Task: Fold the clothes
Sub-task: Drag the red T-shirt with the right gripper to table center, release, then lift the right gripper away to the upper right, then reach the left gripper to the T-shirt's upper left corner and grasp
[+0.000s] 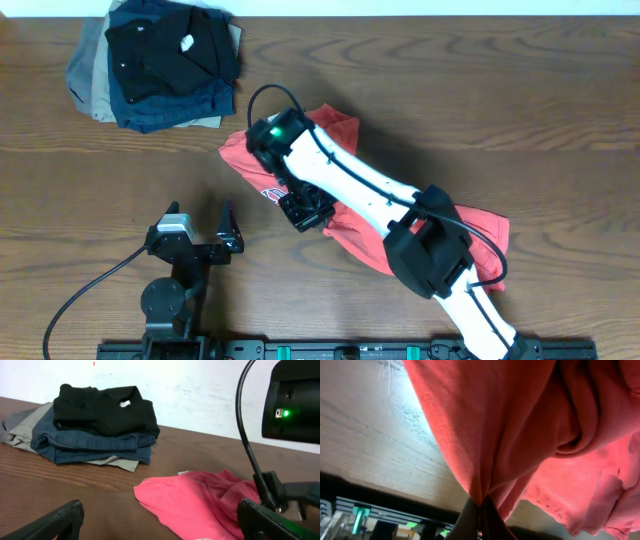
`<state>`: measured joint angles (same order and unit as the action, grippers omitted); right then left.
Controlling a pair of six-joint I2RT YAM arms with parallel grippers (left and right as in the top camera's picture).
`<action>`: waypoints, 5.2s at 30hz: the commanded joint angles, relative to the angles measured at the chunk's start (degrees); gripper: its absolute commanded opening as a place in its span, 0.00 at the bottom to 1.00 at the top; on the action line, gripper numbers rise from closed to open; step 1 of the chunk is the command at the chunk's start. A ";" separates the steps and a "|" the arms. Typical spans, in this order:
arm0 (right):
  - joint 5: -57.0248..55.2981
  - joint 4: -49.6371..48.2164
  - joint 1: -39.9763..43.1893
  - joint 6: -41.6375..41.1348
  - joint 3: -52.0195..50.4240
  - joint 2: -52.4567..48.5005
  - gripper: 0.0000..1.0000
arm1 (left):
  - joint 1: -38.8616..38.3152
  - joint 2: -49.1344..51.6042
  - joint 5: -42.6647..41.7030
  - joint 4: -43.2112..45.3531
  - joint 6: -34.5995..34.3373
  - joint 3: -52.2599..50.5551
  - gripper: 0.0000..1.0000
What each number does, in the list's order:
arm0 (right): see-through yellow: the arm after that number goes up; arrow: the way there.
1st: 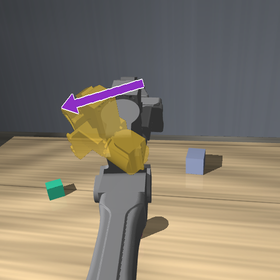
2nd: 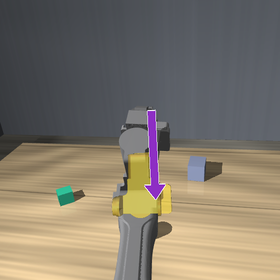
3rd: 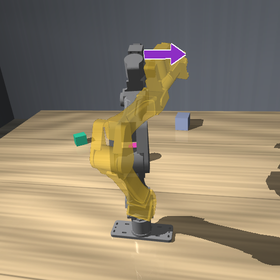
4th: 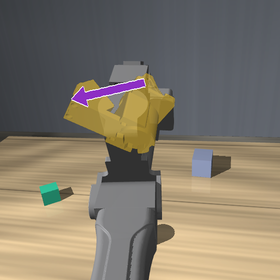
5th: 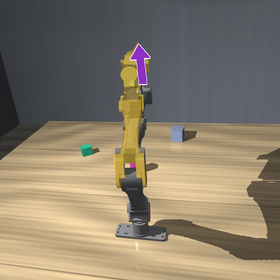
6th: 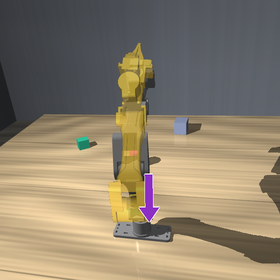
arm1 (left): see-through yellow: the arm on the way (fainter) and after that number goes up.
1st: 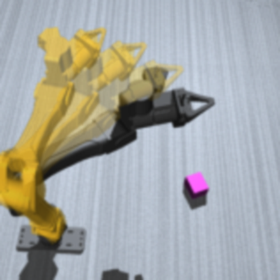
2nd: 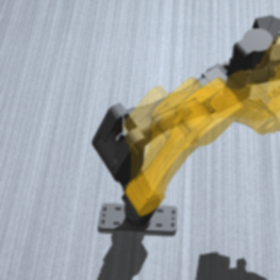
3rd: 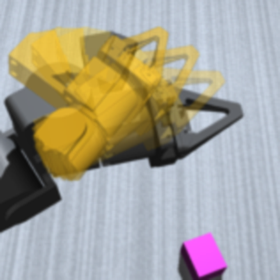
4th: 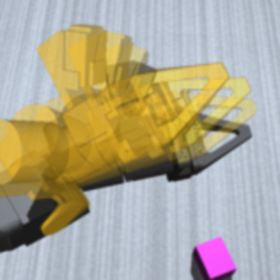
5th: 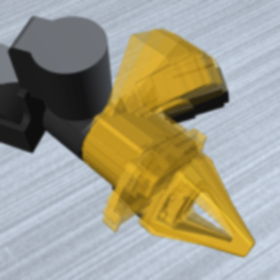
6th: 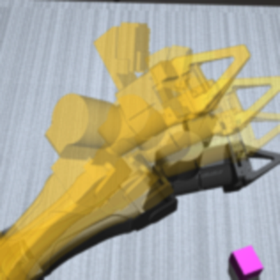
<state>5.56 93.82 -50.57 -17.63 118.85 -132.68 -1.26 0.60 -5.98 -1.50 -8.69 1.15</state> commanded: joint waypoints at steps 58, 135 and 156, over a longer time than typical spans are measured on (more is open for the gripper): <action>-4.22 -1.33 64.06 -2.05 -0.81 16.52 0.99 | -0.13 -0.26 -3.74 -1.66 -0.66 -0.92 0.98; -4.22 -1.31 64.04 -2.05 -0.81 16.52 0.99 | -13.57 117.07 -20.37 -50.18 -3.74 85.24 0.96; -4.22 -1.31 64.04 -2.05 -0.81 16.52 0.99 | -13.18 118.64 -16.70 -48.74 -7.41 84.30 0.86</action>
<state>1.17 92.49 13.02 -20.16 117.89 -116.99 -14.72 117.60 -24.43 -49.91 -14.96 86.02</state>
